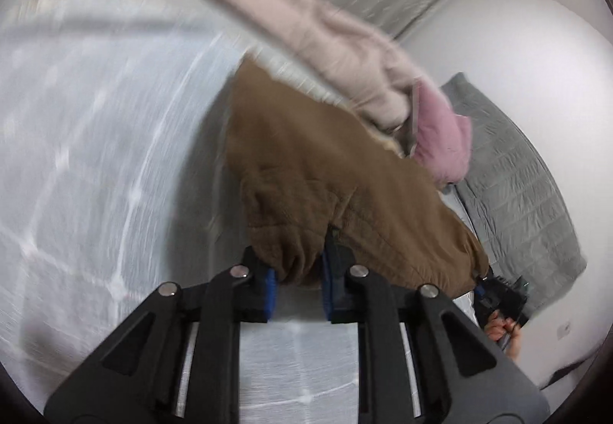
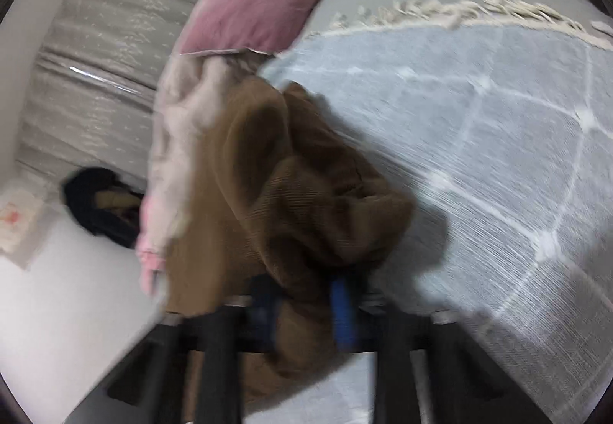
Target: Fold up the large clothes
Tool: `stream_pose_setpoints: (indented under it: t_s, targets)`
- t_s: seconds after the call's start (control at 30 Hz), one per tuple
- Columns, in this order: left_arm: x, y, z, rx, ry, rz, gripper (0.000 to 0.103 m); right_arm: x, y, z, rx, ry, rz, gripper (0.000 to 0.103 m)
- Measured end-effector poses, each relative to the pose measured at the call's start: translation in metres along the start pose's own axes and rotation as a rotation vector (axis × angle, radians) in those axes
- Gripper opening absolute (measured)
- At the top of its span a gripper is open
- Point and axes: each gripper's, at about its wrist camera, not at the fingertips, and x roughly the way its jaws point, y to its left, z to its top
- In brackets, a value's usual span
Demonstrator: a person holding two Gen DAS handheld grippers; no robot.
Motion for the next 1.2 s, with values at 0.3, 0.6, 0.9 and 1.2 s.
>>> stream_pose_setpoints:
  t_s: [0.3,0.6,0.9,1.2]
  targets:
    - [0.028,0.031,-0.021,0.061,0.162,0.235,0.051,0.008,-0.059,0.007,0.186,0.123,-0.065,0.041]
    - [0.024,0.021,-0.022,0.285,0.289,0.247,0.054,-0.005,-0.054,0.013,0.169,0.095,-0.059,0.053]
    - [0.051,0.019,-0.041,0.362,0.203,0.22,0.024,0.012,-0.06,0.0,0.255,0.165,0.059,0.058]
    - [0.038,-0.003,-0.035,0.563,0.027,0.479,0.001,-0.003,-0.035,0.009,0.248,0.087,0.194,0.017]
